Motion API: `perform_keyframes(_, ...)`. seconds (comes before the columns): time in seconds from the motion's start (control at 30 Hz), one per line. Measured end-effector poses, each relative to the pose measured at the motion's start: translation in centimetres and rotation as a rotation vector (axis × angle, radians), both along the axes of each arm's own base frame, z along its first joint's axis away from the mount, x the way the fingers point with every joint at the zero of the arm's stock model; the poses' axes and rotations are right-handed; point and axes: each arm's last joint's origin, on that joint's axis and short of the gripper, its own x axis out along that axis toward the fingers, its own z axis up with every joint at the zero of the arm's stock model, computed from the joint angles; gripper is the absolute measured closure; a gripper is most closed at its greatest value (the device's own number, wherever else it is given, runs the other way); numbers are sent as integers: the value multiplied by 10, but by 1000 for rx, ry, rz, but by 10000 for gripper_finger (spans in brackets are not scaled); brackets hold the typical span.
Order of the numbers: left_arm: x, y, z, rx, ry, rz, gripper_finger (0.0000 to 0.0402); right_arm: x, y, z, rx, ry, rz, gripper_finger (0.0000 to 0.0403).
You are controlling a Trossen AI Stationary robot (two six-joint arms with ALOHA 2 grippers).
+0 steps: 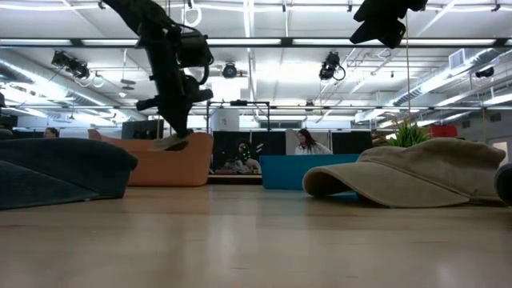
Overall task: Pick & Place hat
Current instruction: Put the bottom brown cap into the orange bin, then put the brown cap into the orange bin
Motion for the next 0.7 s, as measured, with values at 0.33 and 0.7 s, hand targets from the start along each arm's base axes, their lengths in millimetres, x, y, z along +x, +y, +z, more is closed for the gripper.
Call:
perform_keyframes(0.33,-2,-5,0,-109,-15,-95,401,1,0,1,8,-10,-20,213)
perform_keyframes(0.7,1,-67,108,75,-316,-252,398,-2,0,-4,62,48,-41,213)
